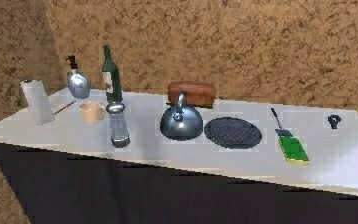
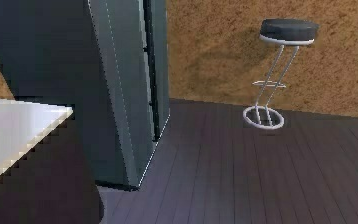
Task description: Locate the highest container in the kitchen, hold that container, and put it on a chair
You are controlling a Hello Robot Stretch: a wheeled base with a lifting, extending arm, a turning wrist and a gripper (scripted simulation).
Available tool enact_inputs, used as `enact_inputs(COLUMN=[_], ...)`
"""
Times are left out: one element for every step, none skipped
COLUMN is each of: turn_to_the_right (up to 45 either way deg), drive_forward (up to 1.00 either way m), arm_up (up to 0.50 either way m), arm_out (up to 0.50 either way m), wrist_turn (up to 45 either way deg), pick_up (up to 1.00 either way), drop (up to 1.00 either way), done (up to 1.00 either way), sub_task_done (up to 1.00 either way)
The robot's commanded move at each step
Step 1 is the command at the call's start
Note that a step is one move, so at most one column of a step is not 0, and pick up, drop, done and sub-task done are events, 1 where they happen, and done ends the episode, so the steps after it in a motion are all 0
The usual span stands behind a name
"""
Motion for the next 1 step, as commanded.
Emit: enact_inputs(turn_to_the_right=[0.0], drive_forward=[0.30], arm_up=[0.00], arm_out=[0.00], wrist_turn=[0.0], pick_up=[0.00], drop=[0.00], done=[0.00], sub_task_done=[0.00])
